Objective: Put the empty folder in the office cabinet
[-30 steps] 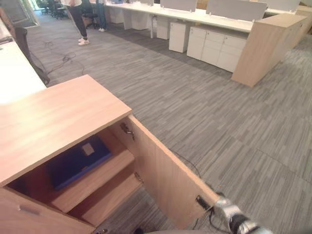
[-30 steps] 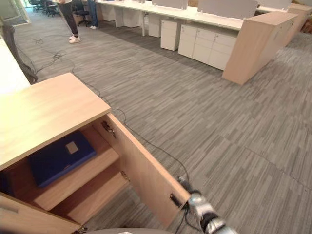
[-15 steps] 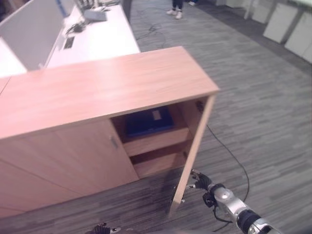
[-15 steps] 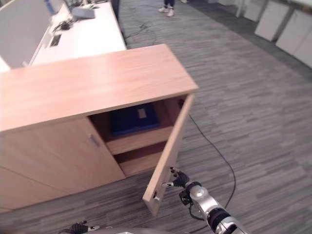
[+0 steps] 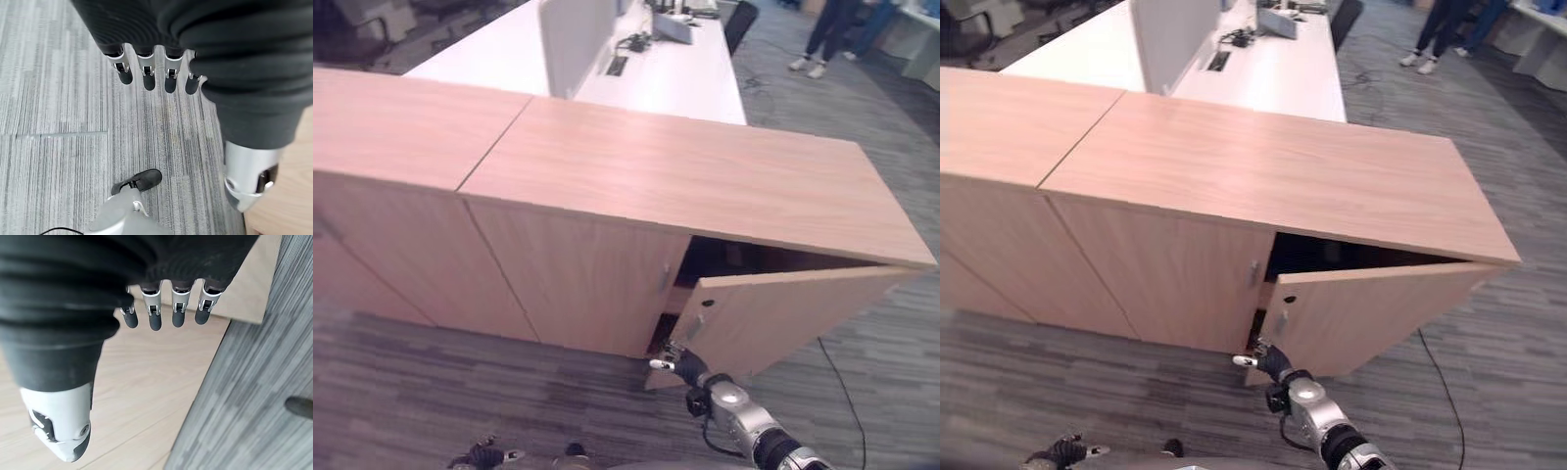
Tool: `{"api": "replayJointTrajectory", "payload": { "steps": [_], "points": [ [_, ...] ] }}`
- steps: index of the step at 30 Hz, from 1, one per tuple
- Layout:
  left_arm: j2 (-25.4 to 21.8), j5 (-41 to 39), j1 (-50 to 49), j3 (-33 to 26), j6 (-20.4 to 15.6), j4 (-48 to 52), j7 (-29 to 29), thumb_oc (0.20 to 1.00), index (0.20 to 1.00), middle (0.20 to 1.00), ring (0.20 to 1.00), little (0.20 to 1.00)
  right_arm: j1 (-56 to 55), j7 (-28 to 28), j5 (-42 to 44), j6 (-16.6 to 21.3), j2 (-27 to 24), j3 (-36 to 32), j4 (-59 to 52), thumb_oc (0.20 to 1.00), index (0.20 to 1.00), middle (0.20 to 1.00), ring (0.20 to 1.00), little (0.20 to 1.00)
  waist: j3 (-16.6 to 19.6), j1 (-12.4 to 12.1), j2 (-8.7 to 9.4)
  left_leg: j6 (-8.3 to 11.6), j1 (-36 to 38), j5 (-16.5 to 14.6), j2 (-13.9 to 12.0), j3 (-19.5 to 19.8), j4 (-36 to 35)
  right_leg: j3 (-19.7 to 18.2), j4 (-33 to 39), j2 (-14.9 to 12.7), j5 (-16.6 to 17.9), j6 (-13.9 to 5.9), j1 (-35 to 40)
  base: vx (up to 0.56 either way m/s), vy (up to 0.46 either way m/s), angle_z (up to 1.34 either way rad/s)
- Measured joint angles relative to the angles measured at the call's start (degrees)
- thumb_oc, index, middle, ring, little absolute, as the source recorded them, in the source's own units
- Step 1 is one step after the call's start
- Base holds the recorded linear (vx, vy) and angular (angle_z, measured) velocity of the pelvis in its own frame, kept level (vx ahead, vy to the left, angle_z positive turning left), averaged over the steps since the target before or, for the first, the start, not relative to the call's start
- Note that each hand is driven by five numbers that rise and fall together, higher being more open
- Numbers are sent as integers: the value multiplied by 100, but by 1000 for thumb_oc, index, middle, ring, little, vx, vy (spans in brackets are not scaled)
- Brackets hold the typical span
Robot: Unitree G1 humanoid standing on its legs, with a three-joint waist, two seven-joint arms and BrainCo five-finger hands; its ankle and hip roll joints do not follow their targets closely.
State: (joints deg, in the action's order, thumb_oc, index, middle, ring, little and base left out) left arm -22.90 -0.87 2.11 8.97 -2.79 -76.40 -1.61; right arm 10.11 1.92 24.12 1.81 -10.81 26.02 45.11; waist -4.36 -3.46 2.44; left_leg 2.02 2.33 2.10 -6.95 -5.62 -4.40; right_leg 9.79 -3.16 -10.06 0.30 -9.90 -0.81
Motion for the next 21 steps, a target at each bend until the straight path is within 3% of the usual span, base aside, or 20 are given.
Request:
{"api": "replayJointTrajectory", "payload": {
  "steps": [1,2,3,5,8,12,14,21],
  "points": [
    [-42,0,-15,0,-16,5,-1,1000,1000,1000,1000,1000,36,-4,5,4,-9,-24,-3,1000,1000,1000,1000,1000,-23,5,113,72,75,52,100,13,-84,65,180,-16,249,130,-86,135,-13,68],
    [-41,0,-114,-1,-9,2,-13,1000,1000,1000,1000,1000,10,6,2,16,-17,-48,-7,1000,1000,1000,1000,1000,-17,31,177,94,98,39,176,170,-134,83,149,-29,197,349,-96,124,-42,80],
    [8,1,-176,23,-28,75,25,1000,1000,1000,1000,1000,-57,12,0,8,-58,-131,-16,1000,1000,1000,1000,1000,34,49,126,33,64,-46,150,383,-132,-79,196,101,10,149,41,111,-66,97],
    [86,1,-200,59,-69,237,51,1000,1000,1000,1000,1000,-30,5,2,33,-135,-426,-10,1000,1000,1000,1000,1000,-40,-9,-7,107,51,48,72,610,-130,-66,360,232,-14,224,251,106,-73,80],
    [177,2,-483,42,-101,289,89,1000,1000,1000,1000,1000,239,-147,9,66,-219,-845,239,1000,1000,1000,1000,1000,-4,-66,-177,252,89,107,93,813,-75,247,803,258,214,362,615,103,-71,43],
    [224,5,-635,107,-132,355,141,1000,1000,1000,1000,1000,644,-206,-1,25,-459,-1016,699,1000,1000,1000,1000,1000,0,-135,-171,265,103,112,143,930,-72,334,861,180,196,345,745,63,-86,23],
    [224,10,-601,397,-146,475,226,1000,1000,1000,1000,1000,916,-179,-8,3,-472,-1011,1223,1000,1000,1000,1000,1000,2,-210,-174,268,111,115,198,968,-75,369,860,157,187,334,777,5,-53,9],
    [214,8,-434,501,-182,454,287,1000,1000,1000,1000,1000,1486,-192,-44,-10,-478,-1093,2205,1000,1000,1000,1000,1000,81,-318,-206,303,52,96,214,957,-128,441,858,90,145,314,748,0,-36,8]
  ]
}}
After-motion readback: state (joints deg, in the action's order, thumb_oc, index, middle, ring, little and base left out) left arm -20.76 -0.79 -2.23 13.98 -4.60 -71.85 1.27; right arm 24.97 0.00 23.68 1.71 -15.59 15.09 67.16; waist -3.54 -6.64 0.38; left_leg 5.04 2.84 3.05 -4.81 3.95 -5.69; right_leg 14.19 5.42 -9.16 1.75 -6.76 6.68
